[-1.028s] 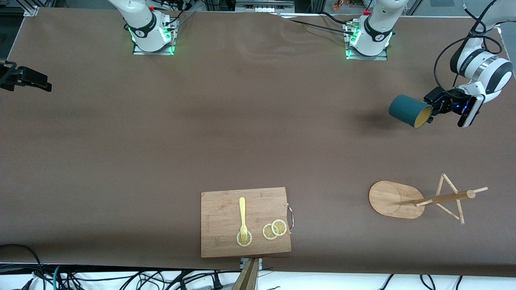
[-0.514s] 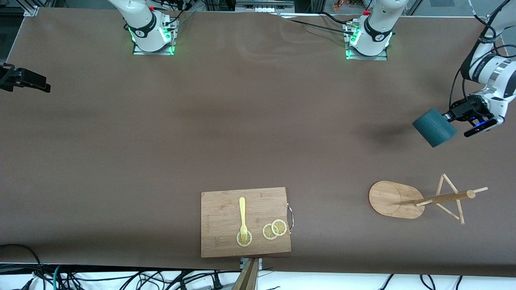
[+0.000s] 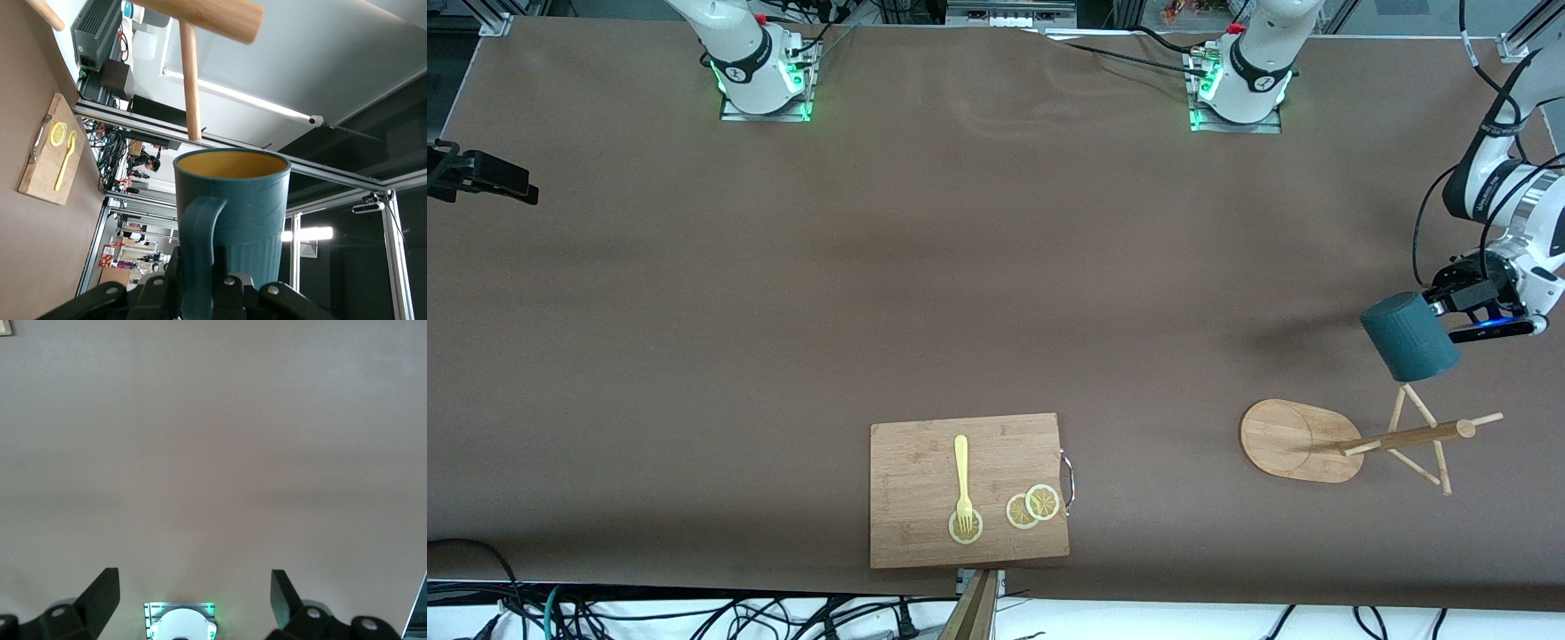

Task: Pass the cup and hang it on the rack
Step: 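Lift the mug by the handle with the left gripper toward the rack, then lower the mug onto a rack peg with the left gripper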

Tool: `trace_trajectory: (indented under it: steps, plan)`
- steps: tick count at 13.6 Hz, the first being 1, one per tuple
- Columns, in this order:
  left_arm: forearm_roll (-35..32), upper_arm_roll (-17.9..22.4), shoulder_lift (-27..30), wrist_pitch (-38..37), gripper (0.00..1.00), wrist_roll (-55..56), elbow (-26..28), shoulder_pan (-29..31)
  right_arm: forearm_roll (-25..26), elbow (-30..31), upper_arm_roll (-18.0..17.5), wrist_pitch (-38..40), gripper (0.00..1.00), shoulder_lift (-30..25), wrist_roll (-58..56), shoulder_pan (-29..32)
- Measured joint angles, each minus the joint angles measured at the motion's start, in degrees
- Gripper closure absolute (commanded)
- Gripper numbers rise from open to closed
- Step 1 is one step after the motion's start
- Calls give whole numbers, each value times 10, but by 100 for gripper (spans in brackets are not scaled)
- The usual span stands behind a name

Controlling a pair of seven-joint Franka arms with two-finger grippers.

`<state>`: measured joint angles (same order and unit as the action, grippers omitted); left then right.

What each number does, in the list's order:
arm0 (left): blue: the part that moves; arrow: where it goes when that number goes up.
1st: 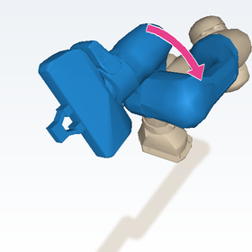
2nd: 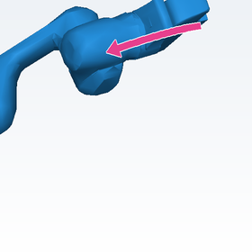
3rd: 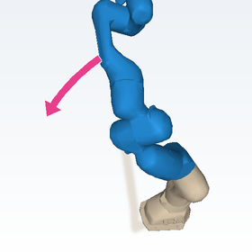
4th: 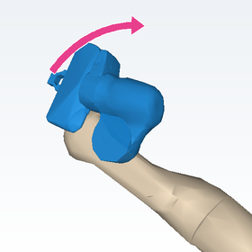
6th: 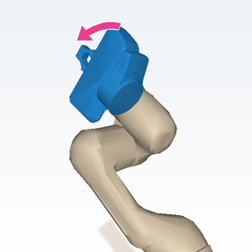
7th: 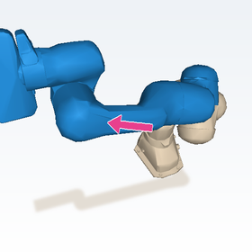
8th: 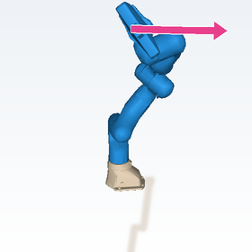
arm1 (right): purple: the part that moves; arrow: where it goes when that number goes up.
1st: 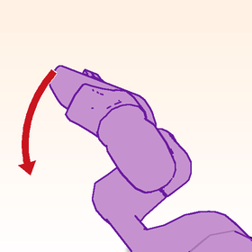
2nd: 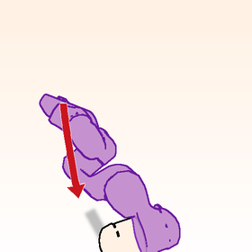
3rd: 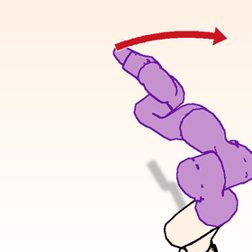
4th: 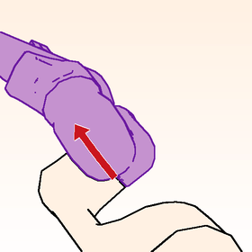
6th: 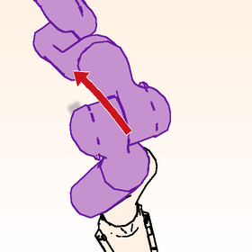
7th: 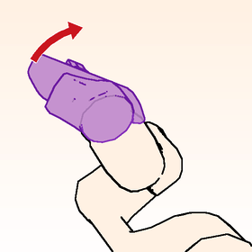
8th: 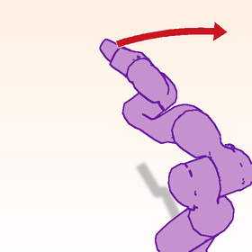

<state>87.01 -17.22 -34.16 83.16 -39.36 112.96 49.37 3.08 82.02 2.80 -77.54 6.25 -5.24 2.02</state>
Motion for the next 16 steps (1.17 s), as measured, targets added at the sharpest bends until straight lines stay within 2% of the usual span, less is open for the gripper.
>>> trace_trajectory:
  steps: [4,8,16]
  plan:
    - [20,0,-15,6,100,52,-8,-9,0,0,0,0,0,1,0,0]
    - [21,1,-32,16,100,145,-48,-9,0,0,0,0,0,1,0,0]
    - [21,-1,-51,46,100,154,-68,-11,0,0,-3,0,0,1,0,-1]
